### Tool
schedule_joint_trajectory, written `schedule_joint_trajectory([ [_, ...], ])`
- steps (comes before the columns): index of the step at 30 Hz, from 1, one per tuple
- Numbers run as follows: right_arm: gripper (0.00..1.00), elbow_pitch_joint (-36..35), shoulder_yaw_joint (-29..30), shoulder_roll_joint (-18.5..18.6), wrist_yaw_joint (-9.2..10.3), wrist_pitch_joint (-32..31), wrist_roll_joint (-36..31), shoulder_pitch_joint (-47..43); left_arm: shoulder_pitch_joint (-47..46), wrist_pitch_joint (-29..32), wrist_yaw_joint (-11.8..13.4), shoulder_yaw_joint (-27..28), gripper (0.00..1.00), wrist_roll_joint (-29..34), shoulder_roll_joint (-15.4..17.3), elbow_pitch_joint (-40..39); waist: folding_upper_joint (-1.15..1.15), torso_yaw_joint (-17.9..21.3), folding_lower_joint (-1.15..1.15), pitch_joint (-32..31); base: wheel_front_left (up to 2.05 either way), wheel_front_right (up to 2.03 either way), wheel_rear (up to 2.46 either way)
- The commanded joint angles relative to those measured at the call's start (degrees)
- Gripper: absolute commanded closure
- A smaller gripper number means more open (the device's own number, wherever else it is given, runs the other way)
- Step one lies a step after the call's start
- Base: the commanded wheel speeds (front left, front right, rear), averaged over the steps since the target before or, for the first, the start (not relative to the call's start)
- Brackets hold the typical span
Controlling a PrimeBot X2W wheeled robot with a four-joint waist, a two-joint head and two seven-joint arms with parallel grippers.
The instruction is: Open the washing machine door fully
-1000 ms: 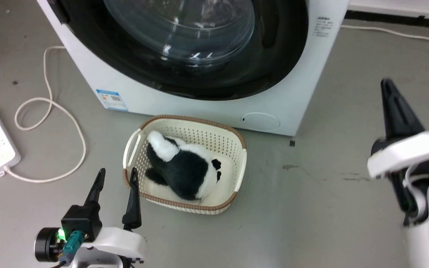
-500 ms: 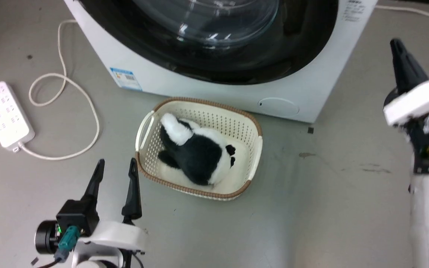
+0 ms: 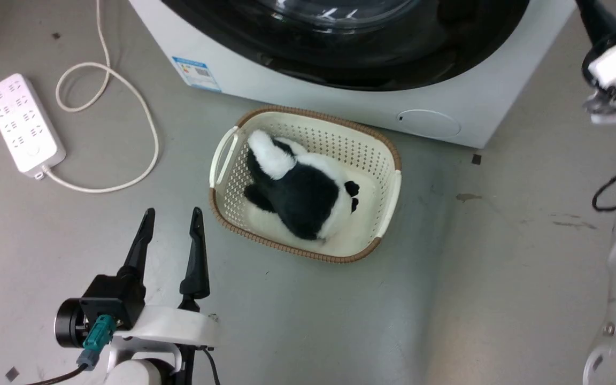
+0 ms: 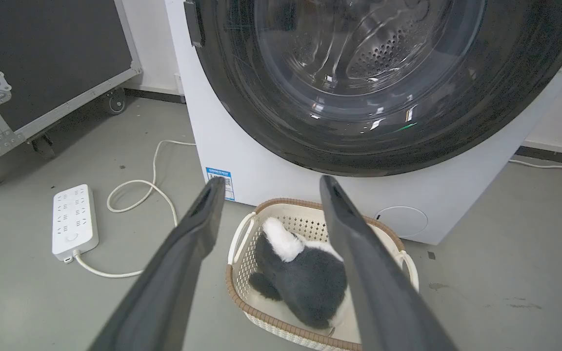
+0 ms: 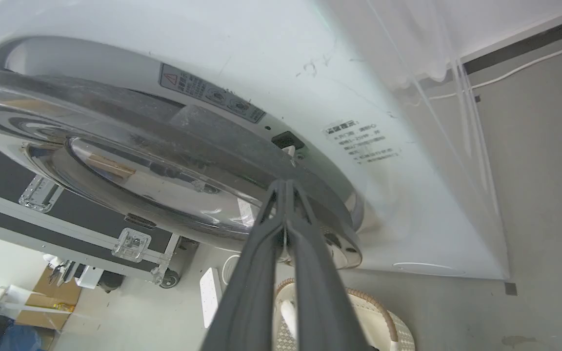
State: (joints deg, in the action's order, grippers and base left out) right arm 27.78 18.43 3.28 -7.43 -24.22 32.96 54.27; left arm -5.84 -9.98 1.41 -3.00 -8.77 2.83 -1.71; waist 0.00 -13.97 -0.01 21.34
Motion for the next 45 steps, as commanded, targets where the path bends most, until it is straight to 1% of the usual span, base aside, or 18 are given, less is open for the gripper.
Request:
schedule_joint_trajectory([
  [1, 1.00, 1.76, 1.10, -0.24, -0.04, -1.00, 1.19, 3.20, -1.15, -0.67, 0.20, -0.19, 0.00, -0.37, 0.04, -0.14, 0.00, -0.66, 0.01, 0.73, 0.00, 0.00, 0.00],
  [4, 1.00, 5.33, 3.32, -0.28, -0.04, -2.98, 2.17, 7.21, -1.65, -1.03, 0.21, -0.62, 0.00, -0.61, 0.04, -0.05, 0.00, -1.44, 0.01, 1.56, 0.00, 0.00, 0.00],
  [5, 1.00, 7.62, 4.54, -0.29, -0.04, -4.62, 2.41, 9.68, -1.92, -1.27, 0.29, -0.85, 0.00, -0.75, 0.04, -0.12, 0.00, -1.95, 0.01, 2.09, 0.00, 0.00, 0.00],
  [6, 1.00, 7.62, 4.54, -0.29, -0.04, -4.62, 2.41, 9.68, -1.92, -1.27, 0.29, -0.85, 0.00, -0.75, 0.04, -0.12, 0.00, -1.95, 0.01, 2.09, 0.00, 0.00, 0.00],
  [10, 1.00, 10.69, 6.46, 0.00, -0.05, -6.49, 2.01, 14.25, -2.22, -1.75, 0.27, -1.28, 0.00, -0.88, 0.04, -0.21, 0.00, -2.82, 0.01, 3.24, 0.00, 0.00, 0.00],
  [12, 1.00, 13.23, 8.88, 0.47, -0.05, -7.54, 2.13, 17.81, -2.56, -2.23, 0.52, -1.72, 0.00, -1.43, 0.04, -0.13, 0.00, -3.71, 0.01, 4.00, 0.00, 0.00, 0.00],
  [18, 1.00, 16.83, 12.13, 0.88, -0.05, -9.64, 2.45, 21.85, -3.08, -2.95, 0.80, -2.40, 0.00, -2.13, 0.04, -0.28, 0.00, -4.68, 0.01, 5.14, 0.00, 0.00, 0.00],
  [25, 1.00, 20.70, 15.09, 0.89, -0.05, -15.26, 3.30, 24.19, -3.90, -3.78, 0.94, -2.53, 0.00, -2.40, 0.05, -0.30, 0.00, -5.22, 0.01, 5.63, 0.00, 0.00, 0.00],
  [31, 1.00, 21.43, 16.65, 0.31, -0.05, -20.85, 5.60, 22.35, -3.73, -4.50, 1.00, -2.52, 0.00, -2.03, 0.05, -0.03, 0.00, -4.82, 0.01, 3.90, 0.00, 0.00, 0.00],
  [35, 1.00, 21.75, 17.46, -0.04, -0.06, -24.02, 7.08, 19.58, -3.26, -4.98, 1.05, -2.75, 0.00, -1.43, 0.05, 0.12, 0.00, -4.47, 0.01, 1.69, 0.00, 0.00, 0.00],
  [39, 1.00, 20.18, 16.79, -0.33, -0.06, -26.56, 9.92, 14.97, -2.02, -5.02, 1.20, -2.95, 0.00, -0.86, 0.05, 0.68, 0.00, -3.42, 0.01, -1.13, 0.00, 0.00, 0.00],
  [41, 1.00, 20.10, 14.57, -0.36, -0.06, -27.85, 12.52, 12.78, -1.46, -5.02, 1.21, -3.16, 0.00, -0.44, 0.05, 1.30, 0.00, -3.17, 0.01, -2.50, 0.00, 0.00, 0.00],
  [45, 1.00, 18.96, 8.07, -0.38, -0.06, -28.86, 19.01, 7.65, -0.33, -5.02, 1.25, -3.17, 0.00, -0.03, 0.05, 2.26, 0.00, -2.55, 0.01, -4.90, 0.00, 0.00, 0.00],
])
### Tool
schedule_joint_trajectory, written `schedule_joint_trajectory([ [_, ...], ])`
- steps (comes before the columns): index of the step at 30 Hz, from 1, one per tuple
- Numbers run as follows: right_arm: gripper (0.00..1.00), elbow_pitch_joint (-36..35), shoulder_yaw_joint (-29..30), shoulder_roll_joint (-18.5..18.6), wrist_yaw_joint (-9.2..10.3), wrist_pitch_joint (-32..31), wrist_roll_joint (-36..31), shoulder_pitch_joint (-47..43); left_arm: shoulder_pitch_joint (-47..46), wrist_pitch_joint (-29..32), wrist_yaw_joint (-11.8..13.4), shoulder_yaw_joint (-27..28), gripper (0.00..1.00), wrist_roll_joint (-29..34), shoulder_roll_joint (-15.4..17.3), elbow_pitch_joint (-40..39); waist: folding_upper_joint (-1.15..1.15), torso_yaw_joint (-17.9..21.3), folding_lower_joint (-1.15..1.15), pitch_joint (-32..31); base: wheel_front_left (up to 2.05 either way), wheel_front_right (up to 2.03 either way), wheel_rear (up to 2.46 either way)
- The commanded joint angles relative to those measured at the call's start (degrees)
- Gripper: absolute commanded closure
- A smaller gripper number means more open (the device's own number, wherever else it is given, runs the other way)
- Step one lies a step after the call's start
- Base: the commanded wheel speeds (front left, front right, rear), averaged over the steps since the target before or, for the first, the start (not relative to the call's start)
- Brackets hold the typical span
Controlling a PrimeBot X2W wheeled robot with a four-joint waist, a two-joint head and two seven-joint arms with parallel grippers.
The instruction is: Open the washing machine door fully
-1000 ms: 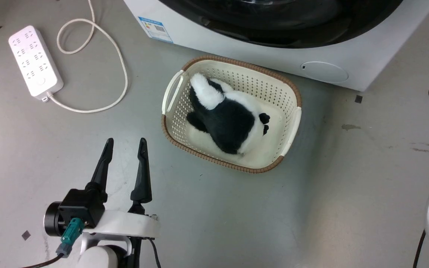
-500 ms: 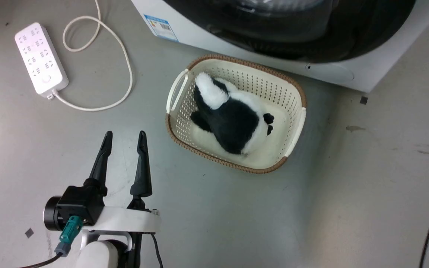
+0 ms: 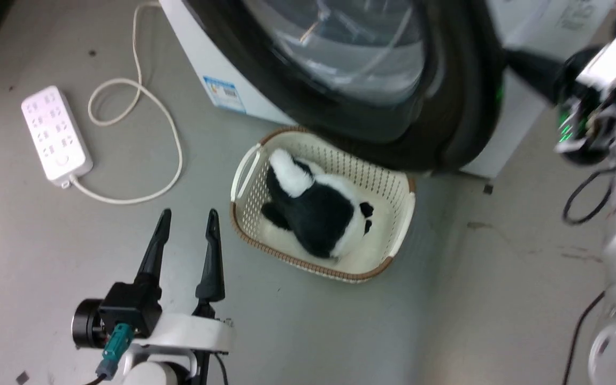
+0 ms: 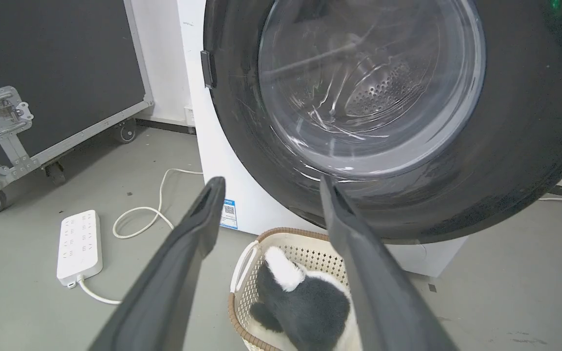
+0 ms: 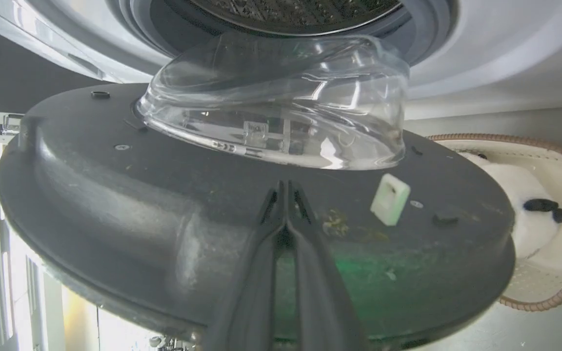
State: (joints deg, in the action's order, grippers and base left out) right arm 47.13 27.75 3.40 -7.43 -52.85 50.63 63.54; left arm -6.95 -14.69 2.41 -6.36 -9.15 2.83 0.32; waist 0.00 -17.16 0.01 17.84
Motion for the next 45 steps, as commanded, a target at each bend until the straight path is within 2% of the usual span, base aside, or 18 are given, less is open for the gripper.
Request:
schedule_joint_trajectory([
  [1, 1.00, -1.06, -3.47, -0.51, -0.06, -0.15, 3.06, -3.07, 1.14, -0.30, 0.17, 0.26, 0.00, 0.52, 0.05, 0.47, 0.00, 0.81, -0.01, -1.97, 0.00, 0.00, 0.00],
  [5, 1.00, -5.21, -14.02, -0.51, -0.06, 0.17, 11.74, -9.62, 2.78, -0.30, -0.44, 0.56, 0.00, 1.31, 0.05, 1.61, 0.00, 1.46, -0.01, -3.82, 0.00, 0.00, 0.00],
  [10, 1.00, -10.92, -25.97, -0.51, -0.06, 3.55, 20.76, -18.76, 4.68, -0.30, -1.66, 0.84, 0.00, 1.56, 0.05, 2.97, 0.00, 1.88, -0.01, -5.90, 0.00, 0.00, 0.00],
  [17, 1.00, -16.76, -37.14, -0.52, -0.06, 7.86, 28.11, -27.97, 5.99, -0.30, -5.86, -0.50, 0.00, 1.35, 0.05, 4.99, 0.00, 1.24, -0.01, -7.97, 0.00, 0.00, 0.00],
  [24, 1.00, -21.00, -44.63, -0.52, -0.06, 11.83, 33.50, -32.17, 6.76, -0.30, -6.70, -0.90, 0.00, 0.63, 0.05, 5.16, 0.00, 0.81, -0.01, -8.97, 0.00, 0.00, 0.00],
  [31, 1.00, -21.99, -44.64, -0.48, -0.06, 15.64, 32.83, -32.63, 7.08, -0.30, -6.88, -0.49, 0.00, -0.25, 0.05, 5.18, 0.00, 1.64, -0.01, -9.53, 0.00, 0.00, 0.00],
  [32, 0.31, -22.25, -42.61, 0.19, -0.06, 19.18, 30.93, -32.65, 7.11, -0.30, -6.94, -0.12, 0.00, -0.55, 0.05, 5.26, 0.00, 2.09, -0.01, -10.04, 0.00, 0.00, 0.00],
  [33, 0.31, -22.25, -42.61, 0.19, -0.06, 19.18, 30.93, -32.65, 7.11, -0.30, -6.94, -0.12, 0.00, -0.55, 0.05, 5.26, 0.00, 2.09, -0.01, -10.04, 0.00, 0.00, 0.00],
  [34, 0.00, -23.53, -40.78, 1.51, -0.06, 23.68, 27.63, -32.57, 7.09, -0.30, -7.06, 0.37, 0.00, -0.90, 0.05, 5.25, 0.00, 2.56, -0.01, -10.68, 0.00, 0.00, 0.00],
  [35, 0.00, -24.87, -40.22, 2.59, -0.06, 26.36, 25.11, -32.65, 7.08, -0.30, -7.12, 0.62, 0.00, -1.10, 0.05, 5.26, 0.00, 2.81, -0.01, -11.00, 0.00, 0.00, 0.00],
  [36, 0.00, -24.87, -40.22, 2.59, -0.06, 26.36, 25.11, -32.65, 7.08, -0.30, -7.12, 0.62, 0.00, -1.10, 0.05, 5.26, 0.00, 2.81, -0.01, -11.00, 0.00, 0.00, 0.00],
  [37, 0.00, -28.13, -39.43, 5.14, -0.06, 32.76, 18.78, -33.32, 7.12, -0.30, -7.23, 1.06, 0.00, -1.26, 0.05, 5.21, 0.00, 3.43, -0.01, -11.73, 0.00, 0.00, 0.00],
  [38, 0.00, -28.13, -39.43, 5.14, -0.06, 32.76, 18.78, -33.32, 7.12, -0.30, -7.23, 1.06, 0.00, -1.26, 0.05, 5.21, 0.00, 3.43, -0.01, -11.73, 0.00, 0.00, 0.00],
  [41, 0.00, -32.97, -39.86, 8.85, -0.06, 43.11, 7.34, -35.79, 7.31, -0.30, -7.33, 2.06, 0.00, -1.45, 0.05, 5.33, 0.00, 4.70, -0.01, -13.15, 0.00, 0.00, 0.00],
  [42, 0.00, -35.75, -41.17, 12.14, -0.06, 49.68, -2.08, -37.94, 7.52, -0.30, -7.43, 2.83, 0.00, -1.50, 0.05, 5.54, 0.00, 5.64, -0.01, -14.17, 0.00, 0.00, 0.00],
  [43, 0.00, -35.75, -41.17, 12.14, -0.06, 49.68, -2.08, -37.94, 7.52, -0.30, -7.43, 2.83, 0.00, -1.50, 0.05, 5.54, 0.00, 5.64, -0.01, -14.17, 0.00, 0.00, 0.00],
  [45, 0.00, -37.29, -41.44, 14.29, -0.06, 55.17, -11.05, -40.62, 7.90, -0.30, -7.58, 3.65, 0.00, -1.48, 0.05, 5.73, 0.00, 6.77, -0.01, -15.25, 0.00, 0.00, 0.00],
])
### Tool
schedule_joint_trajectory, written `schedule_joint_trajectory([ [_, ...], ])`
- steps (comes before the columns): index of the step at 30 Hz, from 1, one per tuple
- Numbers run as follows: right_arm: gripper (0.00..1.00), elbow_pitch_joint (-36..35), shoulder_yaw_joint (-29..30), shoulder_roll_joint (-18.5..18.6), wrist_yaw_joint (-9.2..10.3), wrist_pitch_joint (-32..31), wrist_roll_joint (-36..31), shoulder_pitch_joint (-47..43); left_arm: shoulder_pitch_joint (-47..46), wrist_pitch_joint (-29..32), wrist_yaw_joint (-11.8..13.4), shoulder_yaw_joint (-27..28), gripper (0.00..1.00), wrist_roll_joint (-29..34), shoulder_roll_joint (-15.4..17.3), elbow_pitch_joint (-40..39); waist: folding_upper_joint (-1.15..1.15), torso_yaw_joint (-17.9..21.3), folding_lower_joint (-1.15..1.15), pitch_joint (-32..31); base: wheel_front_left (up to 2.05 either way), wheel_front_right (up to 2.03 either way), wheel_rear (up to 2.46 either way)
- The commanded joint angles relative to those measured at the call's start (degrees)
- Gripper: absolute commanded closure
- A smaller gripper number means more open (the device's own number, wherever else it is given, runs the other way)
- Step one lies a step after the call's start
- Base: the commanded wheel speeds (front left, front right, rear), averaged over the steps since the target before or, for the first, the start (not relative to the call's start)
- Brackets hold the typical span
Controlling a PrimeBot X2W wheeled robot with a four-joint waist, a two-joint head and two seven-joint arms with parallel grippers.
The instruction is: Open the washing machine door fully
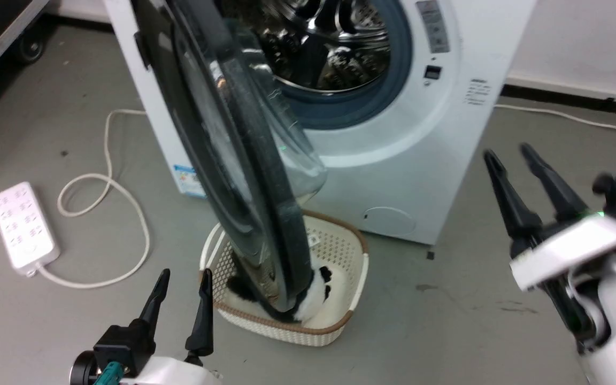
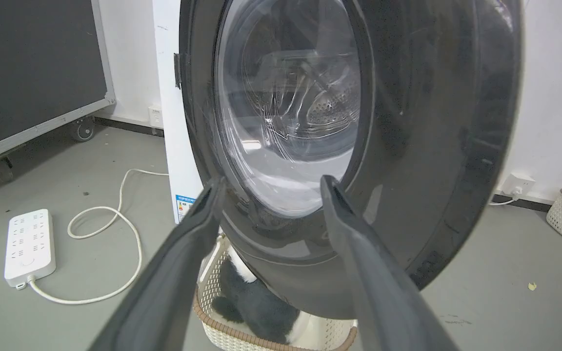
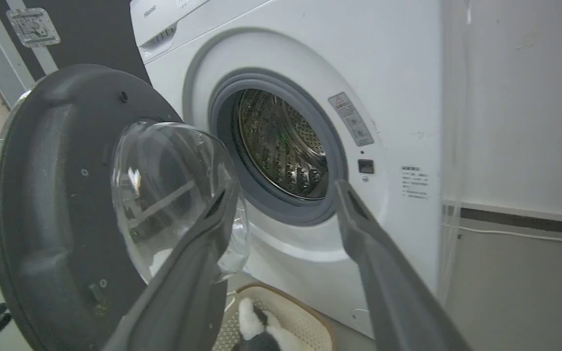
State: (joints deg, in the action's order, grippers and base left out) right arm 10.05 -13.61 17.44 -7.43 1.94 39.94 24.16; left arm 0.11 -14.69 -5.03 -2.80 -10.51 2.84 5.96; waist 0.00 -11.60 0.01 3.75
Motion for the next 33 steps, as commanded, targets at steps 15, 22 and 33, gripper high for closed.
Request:
schedule_joint_trajectory([
  [15, 0.00, -15.54, 15.00, -13.64, -0.06, 12.42, -39.48, -28.08, 1.37, -0.30, -1.25, 2.27, 0.00, 2.09, 1.28, 1.49, 0.00, 6.20, -0.01, -3.00, 0.00, 0.00, 0.00],
  [22, 0.00, -13.83, 14.43, -14.53, -0.06, 12.96, -34.76, -33.75, 1.96, -0.30, -1.50, 2.51, 0.00, 3.37, 1.98, 0.95, 0.00, 7.92, -0.01, -2.93, 0.00, 0.00, 0.00],
  [33, 0.00, -12.16, 13.66, -14.55, -0.06, 13.05, -31.26, -34.08, 3.74, -0.30, -0.99, 2.71, 0.09, 4.90, 1.51, -0.16, 0.00, 8.55, -0.01, -3.52, 0.00, 0.00, 0.00],
])
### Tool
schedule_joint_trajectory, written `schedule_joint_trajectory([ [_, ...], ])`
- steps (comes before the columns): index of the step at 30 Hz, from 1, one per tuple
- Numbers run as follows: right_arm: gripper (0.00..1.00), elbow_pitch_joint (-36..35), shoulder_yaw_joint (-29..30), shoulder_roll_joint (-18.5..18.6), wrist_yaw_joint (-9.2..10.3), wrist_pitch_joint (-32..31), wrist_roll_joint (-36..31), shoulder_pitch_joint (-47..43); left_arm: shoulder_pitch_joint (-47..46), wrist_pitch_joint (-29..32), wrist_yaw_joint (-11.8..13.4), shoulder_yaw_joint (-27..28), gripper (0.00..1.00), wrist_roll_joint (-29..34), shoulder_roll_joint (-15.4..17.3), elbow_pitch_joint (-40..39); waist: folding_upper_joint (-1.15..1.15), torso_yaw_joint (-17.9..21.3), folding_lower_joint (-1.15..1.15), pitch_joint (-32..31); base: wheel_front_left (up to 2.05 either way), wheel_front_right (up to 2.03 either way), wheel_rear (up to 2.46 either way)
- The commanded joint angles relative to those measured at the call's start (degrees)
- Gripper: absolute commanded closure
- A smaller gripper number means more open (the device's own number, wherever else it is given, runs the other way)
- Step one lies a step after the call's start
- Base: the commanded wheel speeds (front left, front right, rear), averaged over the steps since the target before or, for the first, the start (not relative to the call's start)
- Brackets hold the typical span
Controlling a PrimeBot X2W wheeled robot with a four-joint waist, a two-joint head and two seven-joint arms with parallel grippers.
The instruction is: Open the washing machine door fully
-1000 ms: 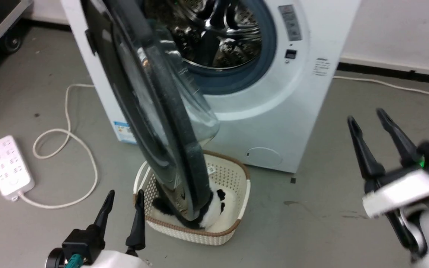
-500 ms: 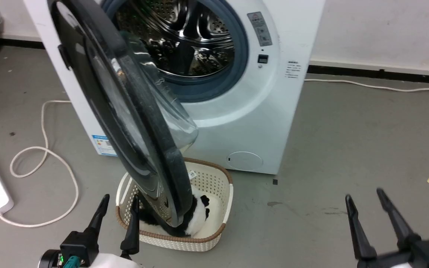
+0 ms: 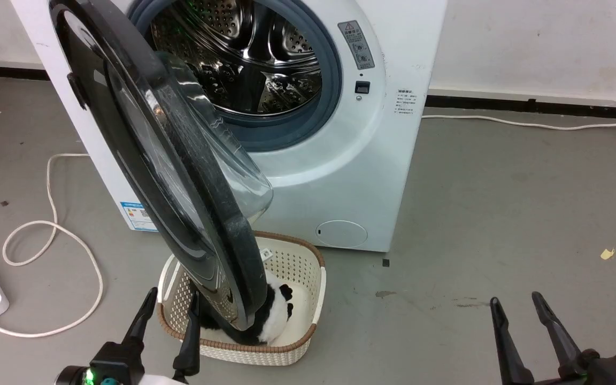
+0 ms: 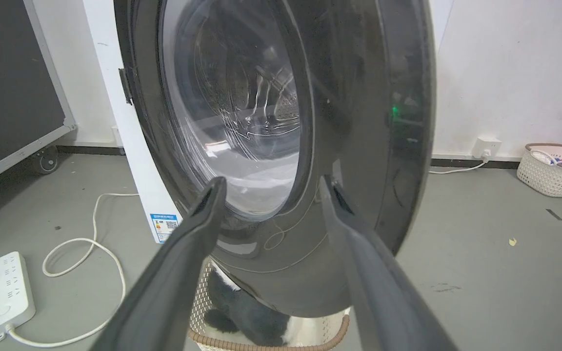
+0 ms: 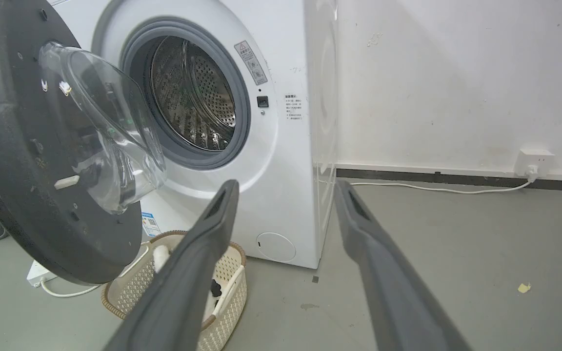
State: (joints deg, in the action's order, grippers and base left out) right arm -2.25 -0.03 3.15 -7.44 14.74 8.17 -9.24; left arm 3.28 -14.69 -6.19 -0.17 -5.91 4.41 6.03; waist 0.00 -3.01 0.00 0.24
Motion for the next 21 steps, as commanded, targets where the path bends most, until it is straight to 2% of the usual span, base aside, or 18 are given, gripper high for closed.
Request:
schedule_joint_trajectory([
  [1, 0.00, 0.15, 0.10, -0.26, -0.05, 0.25, 0.84, -0.62, 0.51, -0.30, 0.21, -0.10, 1.00, 0.78, -0.08, -0.70, 0.00, -0.07, 0.00, 0.00, 0.00, 0.00, 0.00],
  [6, 0.00, 0.13, -0.06, -0.26, -0.05, 0.25, 1.13, 0.20, 0.53, -0.30, 0.58, 0.65, 1.00, 0.60, -0.42, -2.77, 0.00, -0.07, 0.00, 0.27, 0.00, 0.00, 0.00],
  [9, 0.00, -0.12, -0.03, -0.26, -0.05, 0.25, 0.92, 0.65, -0.48, -0.30, 2.14, 3.56, 1.00, -0.44, -0.66, -5.50, 0.00, 0.00, 0.00, 0.34, 0.00, 0.00, 0.00],
  [17, 0.00, -0.11, -0.04, -0.27, -0.05, 0.26, 0.79, 1.47, -7.96, -0.30, 5.67, 11.45, 1.00, -2.90, -1.09, -18.44, 0.00, 0.34, 0.00, 0.48, 0.00, 0.00, 0.00],
  [21, 0.00, -0.08, 0.11, -0.27, -0.05, 0.26, 1.01, 1.90, -12.25, -0.30, 5.66, 11.16, 1.00, -1.99, -1.13, -24.59, 0.00, 0.44, 0.00, 0.60, 0.00, 0.00, 0.00],
])
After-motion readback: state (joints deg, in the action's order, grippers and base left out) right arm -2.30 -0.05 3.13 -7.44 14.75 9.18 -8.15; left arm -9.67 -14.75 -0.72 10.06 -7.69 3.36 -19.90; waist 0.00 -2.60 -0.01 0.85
